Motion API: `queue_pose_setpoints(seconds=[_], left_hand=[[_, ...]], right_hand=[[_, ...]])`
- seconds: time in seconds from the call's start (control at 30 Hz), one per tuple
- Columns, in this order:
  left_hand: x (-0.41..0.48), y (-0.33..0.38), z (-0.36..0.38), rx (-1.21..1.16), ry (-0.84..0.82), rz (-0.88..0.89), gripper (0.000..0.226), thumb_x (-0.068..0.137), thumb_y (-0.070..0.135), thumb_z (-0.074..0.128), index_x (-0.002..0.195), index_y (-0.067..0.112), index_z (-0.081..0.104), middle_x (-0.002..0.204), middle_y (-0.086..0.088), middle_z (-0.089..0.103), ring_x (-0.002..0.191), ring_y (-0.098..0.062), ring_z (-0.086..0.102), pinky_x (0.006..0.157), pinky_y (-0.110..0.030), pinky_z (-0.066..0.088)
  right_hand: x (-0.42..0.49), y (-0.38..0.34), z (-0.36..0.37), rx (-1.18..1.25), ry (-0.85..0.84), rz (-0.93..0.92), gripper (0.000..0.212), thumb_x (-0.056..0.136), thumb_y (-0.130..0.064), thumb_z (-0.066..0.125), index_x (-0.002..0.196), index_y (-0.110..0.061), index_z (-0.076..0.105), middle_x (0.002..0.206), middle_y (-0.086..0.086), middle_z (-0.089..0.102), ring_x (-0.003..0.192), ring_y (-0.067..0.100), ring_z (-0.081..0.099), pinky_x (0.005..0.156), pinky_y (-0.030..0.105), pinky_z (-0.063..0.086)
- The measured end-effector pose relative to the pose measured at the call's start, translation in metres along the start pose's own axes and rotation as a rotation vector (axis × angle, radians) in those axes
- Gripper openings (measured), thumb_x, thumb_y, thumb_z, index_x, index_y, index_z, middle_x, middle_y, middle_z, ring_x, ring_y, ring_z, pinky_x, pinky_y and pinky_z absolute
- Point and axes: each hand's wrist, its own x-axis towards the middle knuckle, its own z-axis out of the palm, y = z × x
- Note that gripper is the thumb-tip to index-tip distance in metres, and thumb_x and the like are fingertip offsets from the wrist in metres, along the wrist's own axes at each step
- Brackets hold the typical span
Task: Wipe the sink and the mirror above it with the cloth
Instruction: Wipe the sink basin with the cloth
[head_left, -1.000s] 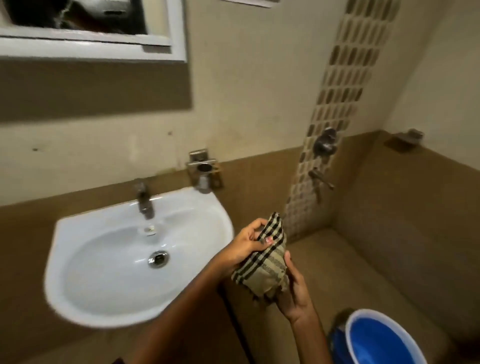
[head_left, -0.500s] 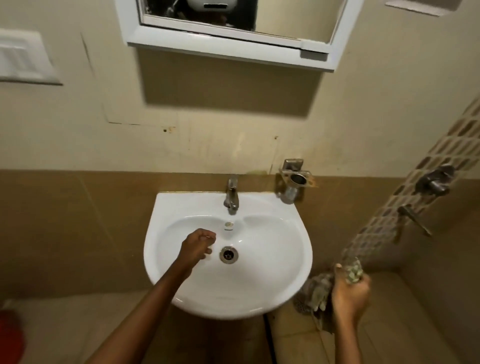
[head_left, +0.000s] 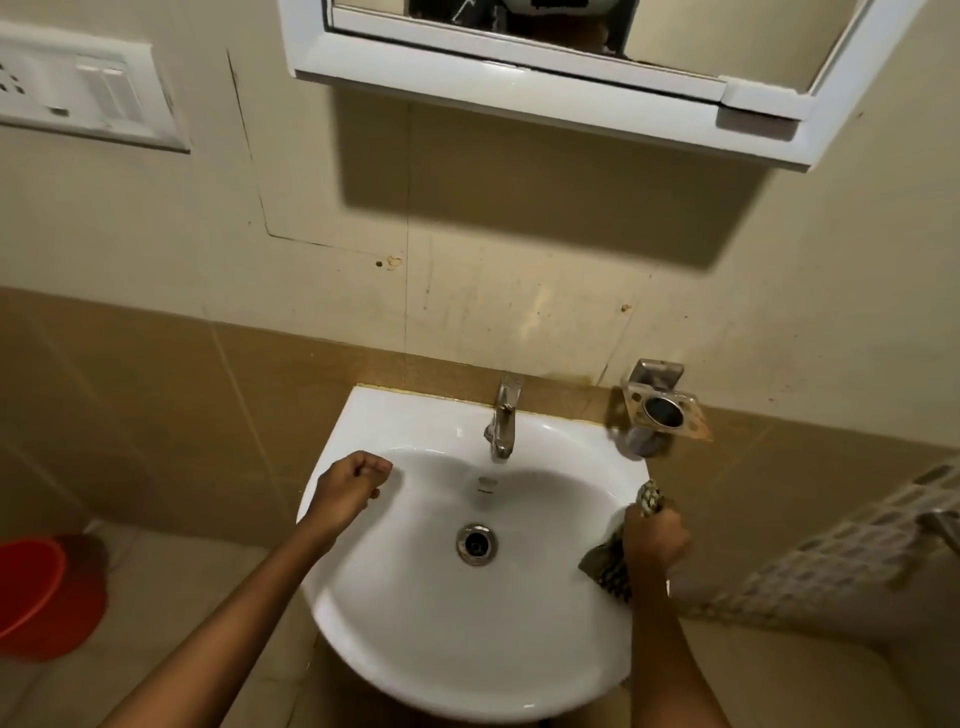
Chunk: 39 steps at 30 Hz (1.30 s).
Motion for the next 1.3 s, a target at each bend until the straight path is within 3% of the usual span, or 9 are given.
queue_pose_setpoints(seconds=[0.17, 0.27, 0.53, 0.67, 0.8, 0.93, 1.1, 1.2, 1.3], left_hand=[[0.019, -0.009, -0.009, 0.085, 0.153, 0.086, 0.022, 0.086, 0.005, 0.056, 0.073, 0.022, 0.061, 0.087, -0.002, 0.061, 0.088, -0.024, 0.057, 0.073, -0.029, 0.043], [0.027, -0.020, -0.018, 0.312, 0.275, 0.130, 0.018, 0.083, 0.005, 0.058, 0.090, 0.019, 0.064, 0.107, -0.011, 0.059, 0.105, -0.032, 0.054, 0.090, -0.040, 0.042], [0.032, -0.068, -0.023, 0.536, 0.309, 0.127, 0.063, 0.085, 0.051, 0.027, 0.122, 0.009, 0.053, 0.116, -0.015, 0.063, 0.110, -0.036, 0.056, 0.099, -0.053, 0.040], [0.035, -0.078, -0.016, 0.532, 0.317, 0.181, 0.061, 0.088, 0.045, 0.022, 0.129, 0.008, 0.048, 0.131, -0.017, 0.055, 0.124, -0.035, 0.047, 0.106, -0.053, 0.035], [0.040, -0.080, -0.015, 0.561, 0.310, 0.215, 0.053, 0.090, 0.037, 0.025, 0.127, 0.005, 0.047, 0.131, -0.020, 0.053, 0.128, -0.037, 0.043, 0.108, -0.052, 0.033], [0.039, -0.078, -0.016, 0.549, 0.307, 0.209, 0.047, 0.090, 0.030, 0.030, 0.127, 0.005, 0.046, 0.132, -0.020, 0.052, 0.131, -0.036, 0.039, 0.108, -0.051, 0.033], [0.038, -0.079, -0.016, 0.499, 0.283, 0.204, 0.044, 0.094, 0.030, 0.029, 0.128, 0.006, 0.043, 0.134, -0.020, 0.049, 0.135, -0.034, 0.034, 0.109, -0.052, 0.033], [0.038, -0.079, -0.015, 0.470, 0.289, 0.219, 0.040, 0.095, 0.022, 0.037, 0.131, 0.005, 0.041, 0.140, -0.020, 0.044, 0.140, -0.030, 0.027, 0.112, -0.047, 0.030], [0.037, -0.077, -0.014, 0.464, 0.301, 0.241, 0.043, 0.095, 0.020, 0.040, 0.134, 0.004, 0.038, 0.145, -0.017, 0.039, 0.143, -0.027, 0.022, 0.114, -0.040, 0.025]], right_hand=[[0.010, 0.021, 0.029, -0.077, 0.173, -0.223, 0.049, 0.090, -0.035, 0.038, 0.096, 0.006, 0.064, 0.086, 0.033, 0.059, 0.086, 0.046, 0.054, 0.075, 0.049, 0.043], [0.015, 0.006, 0.042, 0.099, 0.233, -0.224, 0.053, 0.091, -0.034, 0.031, 0.092, 0.008, 0.063, 0.085, 0.031, 0.056, 0.075, 0.045, 0.055, 0.064, 0.045, 0.046], [0.029, -0.069, 0.079, 0.345, 0.201, -0.196, 0.035, 0.097, -0.028, 0.040, 0.100, 0.003, 0.057, 0.093, 0.025, 0.063, 0.091, 0.041, 0.059, 0.083, 0.049, 0.048], [0.018, -0.081, 0.122, 0.079, 0.052, -0.340, 0.052, 0.094, -0.030, 0.027, 0.122, 0.003, 0.055, 0.124, 0.026, 0.058, 0.120, 0.042, 0.050, 0.102, 0.056, 0.039], [-0.014, -0.085, 0.139, 0.038, -0.083, -0.531, 0.041, 0.087, -0.013, 0.047, 0.123, 0.003, 0.056, 0.122, 0.025, 0.061, 0.115, 0.040, 0.055, 0.098, 0.052, 0.046], [-0.026, -0.086, 0.136, 0.045, -0.308, -0.744, 0.054, 0.085, -0.033, 0.043, 0.130, -0.004, 0.050, 0.129, 0.015, 0.058, 0.123, 0.032, 0.050, 0.100, 0.049, 0.045], [-0.049, -0.063, 0.125, 0.022, -0.168, -0.737, 0.050, 0.088, -0.022, 0.039, 0.132, 0.001, 0.048, 0.136, 0.021, 0.051, 0.132, 0.038, 0.040, 0.112, 0.055, 0.028], [-0.090, -0.059, 0.137, 0.153, -0.195, -0.686, 0.047, 0.091, -0.017, 0.037, 0.132, 0.004, 0.046, 0.137, 0.027, 0.046, 0.134, 0.036, 0.032, 0.107, 0.059, 0.034], [-0.091, -0.062, 0.142, 0.240, -0.106, -0.700, 0.038, 0.086, 0.006, 0.051, 0.124, 0.005, 0.055, 0.107, 0.021, 0.059, 0.102, 0.025, 0.047, 0.085, 0.034, 0.050]])
